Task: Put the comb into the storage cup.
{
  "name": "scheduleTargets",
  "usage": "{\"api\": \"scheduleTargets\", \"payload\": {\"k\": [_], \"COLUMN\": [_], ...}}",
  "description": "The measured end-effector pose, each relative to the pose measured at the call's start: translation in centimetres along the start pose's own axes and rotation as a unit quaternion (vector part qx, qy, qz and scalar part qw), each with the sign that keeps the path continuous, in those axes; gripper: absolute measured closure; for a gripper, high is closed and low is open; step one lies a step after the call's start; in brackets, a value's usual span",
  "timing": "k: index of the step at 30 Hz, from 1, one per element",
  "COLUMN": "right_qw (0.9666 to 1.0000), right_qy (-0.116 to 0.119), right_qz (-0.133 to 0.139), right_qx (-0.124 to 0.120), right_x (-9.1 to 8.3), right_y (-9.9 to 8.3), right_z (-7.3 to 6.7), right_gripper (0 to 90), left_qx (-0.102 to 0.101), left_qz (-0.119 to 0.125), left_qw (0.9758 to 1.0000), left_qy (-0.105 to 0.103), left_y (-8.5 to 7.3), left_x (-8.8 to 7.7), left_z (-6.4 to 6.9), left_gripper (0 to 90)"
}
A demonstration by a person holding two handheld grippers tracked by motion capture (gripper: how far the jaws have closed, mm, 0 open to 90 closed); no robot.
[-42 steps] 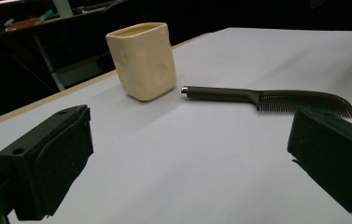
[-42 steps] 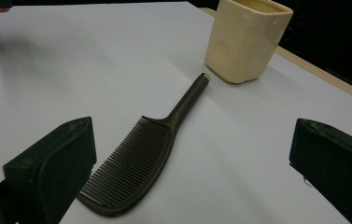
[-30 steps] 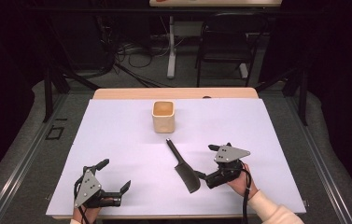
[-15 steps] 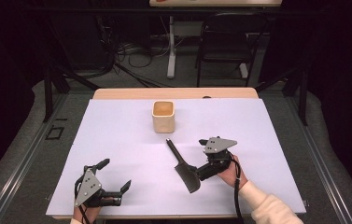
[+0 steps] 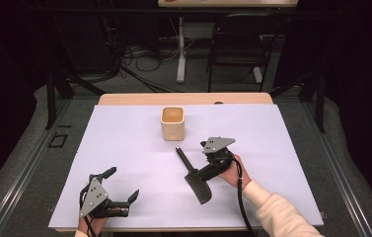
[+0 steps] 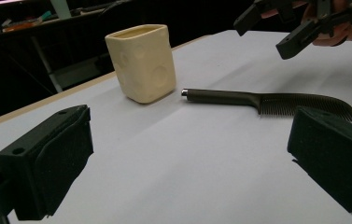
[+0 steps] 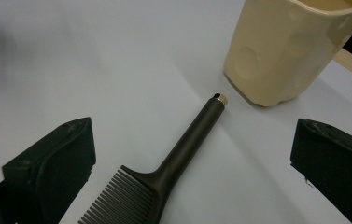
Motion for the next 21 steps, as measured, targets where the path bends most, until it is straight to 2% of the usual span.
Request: {"api": "scheduleTargets", "payload": {"k": [8, 16, 20, 21], "right_qw": [0.9998, 0.9996, 0.9996, 0.9997], "right_qy": [0.011, 0.021, 0.023, 0.019], "right_qz": [-0.014, -0.016, -0.008, -0.008], "right_qx": [0.003, 0.014, 0.016, 0.016], "right_x": [1.7, 3.0, 3.4, 3.5], "right_y": [0.2, 0.6, 1.1, 1.3], "right_z": [0.1, 0.4, 0.4, 0.5], "right_gripper": [0.0, 1.0, 7.8, 13.0], "left_qx": [0.001, 0.001, 0.002, 0.003], "left_qz": [0.001, 0.001, 0.001, 0.002], "left_qw": [1.0, 1.0, 1.0, 1.0], "left_qy": [-0.002, -0.003, -0.004, -0.005], "left_y": [0.1, 0.1, 0.1, 0.1], "left_x": [0.2, 0.3, 0.4, 0.5], "left_z": [0.0, 0.0, 0.1, 0.1], "left_gripper": [0.3, 0.3, 0.3, 0.3]}}
Point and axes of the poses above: each handheld gripper's, and its own axes: x roughly forward along the jaws, y roughly out of its top, z roughly to its right, the point moved 9 cm from there along x, roughly forward along the jaws, and after that the axes turned 11 degrees about x, right-handed, at the moved point
